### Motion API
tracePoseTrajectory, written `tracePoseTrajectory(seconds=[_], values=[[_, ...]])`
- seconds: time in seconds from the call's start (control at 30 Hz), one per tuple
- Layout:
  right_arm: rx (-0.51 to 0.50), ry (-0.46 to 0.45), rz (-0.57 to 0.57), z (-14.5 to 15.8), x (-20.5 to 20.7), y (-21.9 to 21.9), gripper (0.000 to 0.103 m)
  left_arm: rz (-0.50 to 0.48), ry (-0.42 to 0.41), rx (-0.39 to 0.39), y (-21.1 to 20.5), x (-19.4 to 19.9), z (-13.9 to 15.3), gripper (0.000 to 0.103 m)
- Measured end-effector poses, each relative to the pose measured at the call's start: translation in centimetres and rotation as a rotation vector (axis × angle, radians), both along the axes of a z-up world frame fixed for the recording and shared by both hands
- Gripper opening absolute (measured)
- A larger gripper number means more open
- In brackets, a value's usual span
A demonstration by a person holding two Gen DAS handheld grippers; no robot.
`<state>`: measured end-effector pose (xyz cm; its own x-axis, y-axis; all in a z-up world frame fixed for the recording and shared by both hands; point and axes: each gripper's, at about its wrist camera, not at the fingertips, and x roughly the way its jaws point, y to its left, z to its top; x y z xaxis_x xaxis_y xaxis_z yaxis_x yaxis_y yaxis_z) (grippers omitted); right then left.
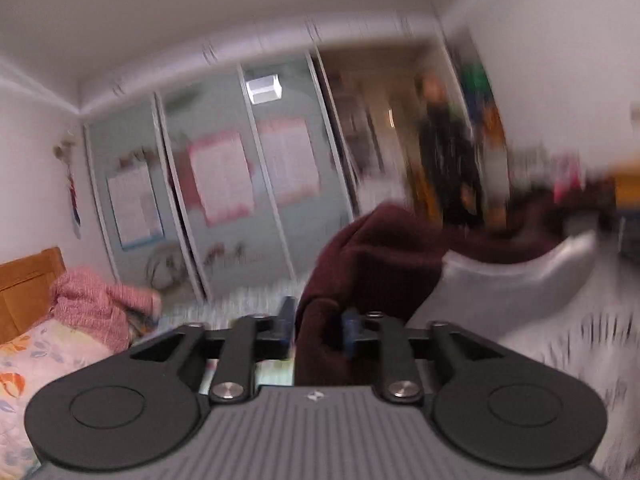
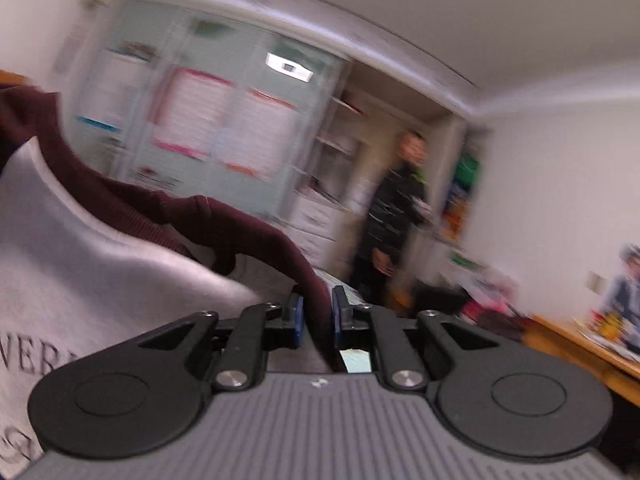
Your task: Fold clothes
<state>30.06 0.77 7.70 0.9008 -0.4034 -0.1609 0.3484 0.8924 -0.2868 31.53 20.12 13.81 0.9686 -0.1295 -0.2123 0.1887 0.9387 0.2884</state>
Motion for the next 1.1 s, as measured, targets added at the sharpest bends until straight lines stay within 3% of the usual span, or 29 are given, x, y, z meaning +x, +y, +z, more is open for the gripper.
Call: tracePoseTrajectory(seconds=[0.07, 0.13, 0.23, 0.33, 0.5, 0.63, 0.77, 0.87, 1.0, 1.1], values=[[0.167, 0.031, 0.070, -0.8, -0.2, -2.6, 0.040, 0.043, 0.122, -0.027, 0.1, 1.0, -2.3, 0.046], [0.310, 0.040, 0.127, -1.9, -1.5, -4.8, 0.057, 0.060, 0.229, -0.134, 2.4, 0.8, -5.1, 0.046], [0.391, 0.066, 0.165, -5.1, -5.5, -6.5, 0.060, 0.103, 0.375, -0.284, 7.3, -0.9, -9.7, 0.046], [0.458, 0.162, 0.221, -9.1, -10.9, -6.9, 0.062, 0.120, 0.494, -0.414, 12.0, -3.7, -13.5, 0.046], [0.569, 0.246, 0.300, -14.1, -20.4, -5.0, 0.066, 0.097, 0.631, -0.557, 15.6, -10.6, -18.2, 0.046], [0.600, 0.303, 0.340, -16.0, -25.3, -1.4, 0.074, 0.057, 0.665, -0.587, 14.8, -15.3, -19.6, 0.046], [0.617, 0.376, 0.415, -17.0, -26.5, 2.1, 0.074, -0.016, 0.654, -0.584, 13.0, -18.7, -20.3, 0.049], [0.658, 0.380, 0.479, -16.0, -26.1, 4.3, 0.074, 0.028, 0.626, -0.537, 11.9, -19.7, -20.9, 0.050], [0.696, 0.377, 0.579, -13.9, -24.2, 7.9, 0.079, 0.085, 0.653, -0.599, 13.0, -20.5, -22.0, 0.050], [0.681, 0.446, 0.582, -13.2, -21.2, 11.4, 0.082, 0.108, 0.644, -0.617, 14.0, -21.5, -22.3, 0.050]])
